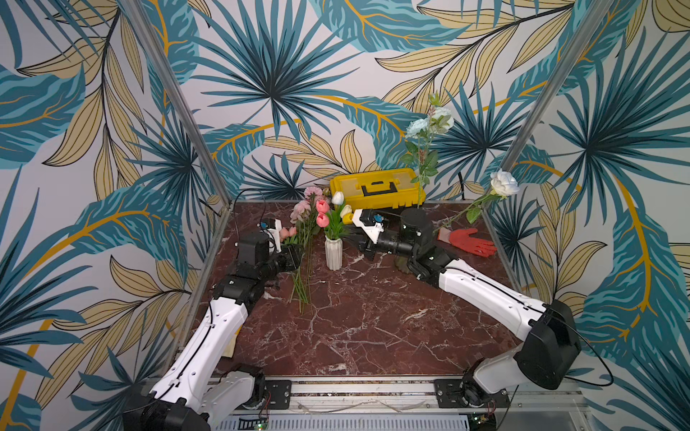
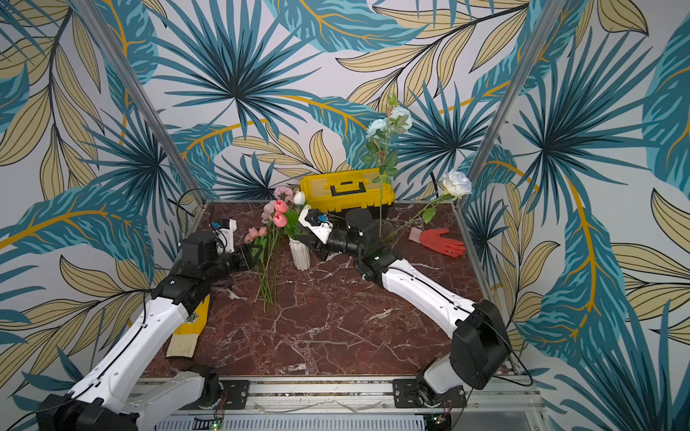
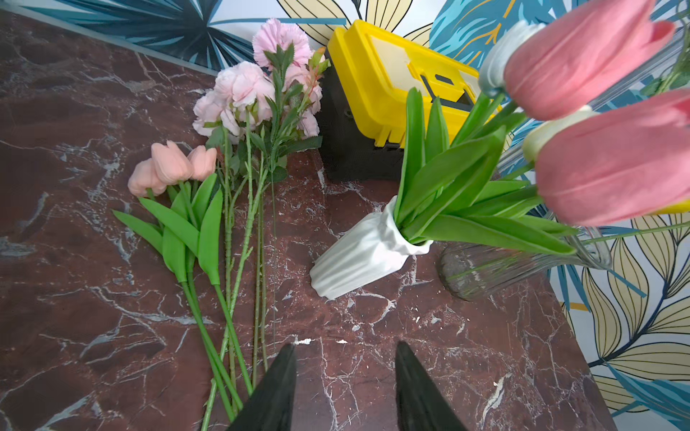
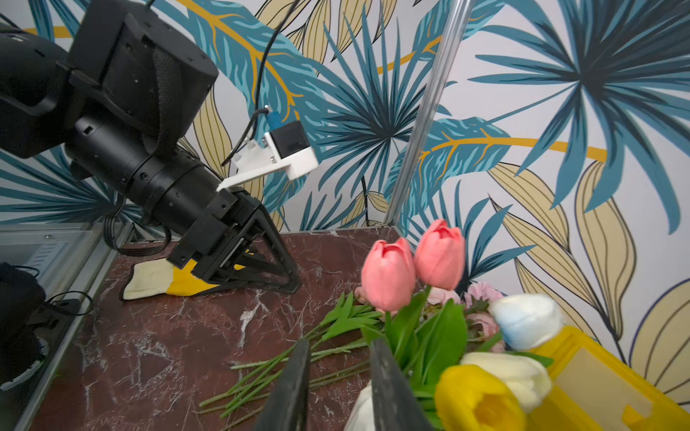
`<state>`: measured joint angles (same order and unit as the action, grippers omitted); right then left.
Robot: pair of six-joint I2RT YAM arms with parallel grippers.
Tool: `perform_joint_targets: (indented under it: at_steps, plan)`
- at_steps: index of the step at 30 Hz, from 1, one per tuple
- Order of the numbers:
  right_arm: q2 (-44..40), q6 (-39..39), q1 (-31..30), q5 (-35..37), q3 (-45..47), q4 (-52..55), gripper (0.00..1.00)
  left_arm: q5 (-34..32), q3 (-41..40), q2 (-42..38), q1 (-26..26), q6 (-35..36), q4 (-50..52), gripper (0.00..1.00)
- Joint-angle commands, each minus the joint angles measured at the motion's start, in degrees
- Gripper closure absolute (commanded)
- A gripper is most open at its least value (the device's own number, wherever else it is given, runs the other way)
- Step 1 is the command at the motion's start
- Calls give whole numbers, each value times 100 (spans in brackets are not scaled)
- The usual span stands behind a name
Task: Pick out pink flowers from the vase
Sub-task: Pick up the flower from the vase.
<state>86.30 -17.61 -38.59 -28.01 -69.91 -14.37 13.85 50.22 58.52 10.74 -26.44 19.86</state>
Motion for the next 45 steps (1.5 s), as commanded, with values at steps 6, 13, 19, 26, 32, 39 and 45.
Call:
perform_joint_targets:
  at_steps: [6, 13, 19, 26, 32, 39, 45]
  plan:
    - [354, 799, -538, 1910, 453, -722, 51, -308, -769, -631, 27, -896, -703, 46]
    - [761, 951, -621, 2843, 447, -1000, 47, -824, -881, -910, 303, -1160, -667, 44]
    - [1200, 1031, -624, 2827, 223, -1389, 50, -1058, -812, -989, 632, -1067, -588, 44]
    - [1577, 1097, -640, 2980, -42, -1801, 52, -1250, -759, -1030, 802, -996, -511, 44]
    - [1738, 1016, -667, 3021, -215, -2108, 55, -1429, -648, -1053, 867, -969, -225, 44]
    - [1958, 781, -703, 3051, -439, -2226, 62, -1451, -566, -1076, 911, -879, -110, 44]
    - [2077, 611, -703, 3205, -575, -2184, 73, -1407, -551, -1075, 935, -843, -114, 44]
